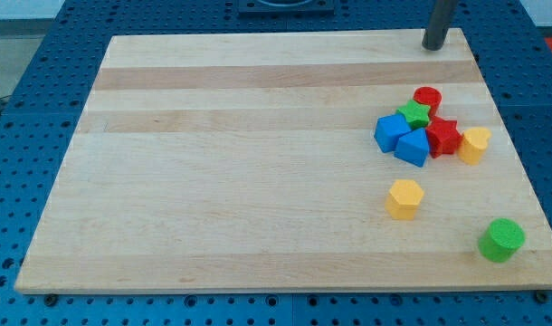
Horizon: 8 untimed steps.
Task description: Move the arm to the top right of the board
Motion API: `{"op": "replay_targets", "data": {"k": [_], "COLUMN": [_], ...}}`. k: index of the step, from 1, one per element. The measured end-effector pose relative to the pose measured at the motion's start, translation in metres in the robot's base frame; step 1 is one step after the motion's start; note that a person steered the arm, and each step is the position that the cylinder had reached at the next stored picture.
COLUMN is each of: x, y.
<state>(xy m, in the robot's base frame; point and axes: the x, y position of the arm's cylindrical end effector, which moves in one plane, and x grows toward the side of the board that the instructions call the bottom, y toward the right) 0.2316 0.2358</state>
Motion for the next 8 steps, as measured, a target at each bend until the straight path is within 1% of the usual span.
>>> {"op": "replay_targets", "data": {"k": [8], "x": [-0.016], "y": [0.0]}}
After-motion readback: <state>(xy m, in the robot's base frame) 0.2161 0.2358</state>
